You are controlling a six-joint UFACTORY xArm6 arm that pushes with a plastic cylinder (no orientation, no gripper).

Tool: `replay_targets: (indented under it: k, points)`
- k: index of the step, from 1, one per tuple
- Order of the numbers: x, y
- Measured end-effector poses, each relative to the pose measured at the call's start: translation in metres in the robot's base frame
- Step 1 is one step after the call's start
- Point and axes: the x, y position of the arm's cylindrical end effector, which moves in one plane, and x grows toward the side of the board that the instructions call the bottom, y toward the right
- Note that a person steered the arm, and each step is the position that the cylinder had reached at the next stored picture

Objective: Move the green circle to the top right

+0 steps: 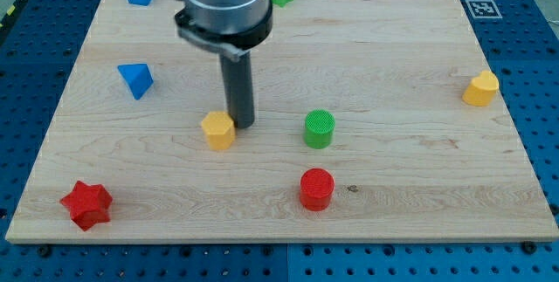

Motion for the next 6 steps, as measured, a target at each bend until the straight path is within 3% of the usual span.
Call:
replay_targets:
  k: [2, 6]
  points:
    - [0.029, -0.022]
    - [0.029, 0.091]
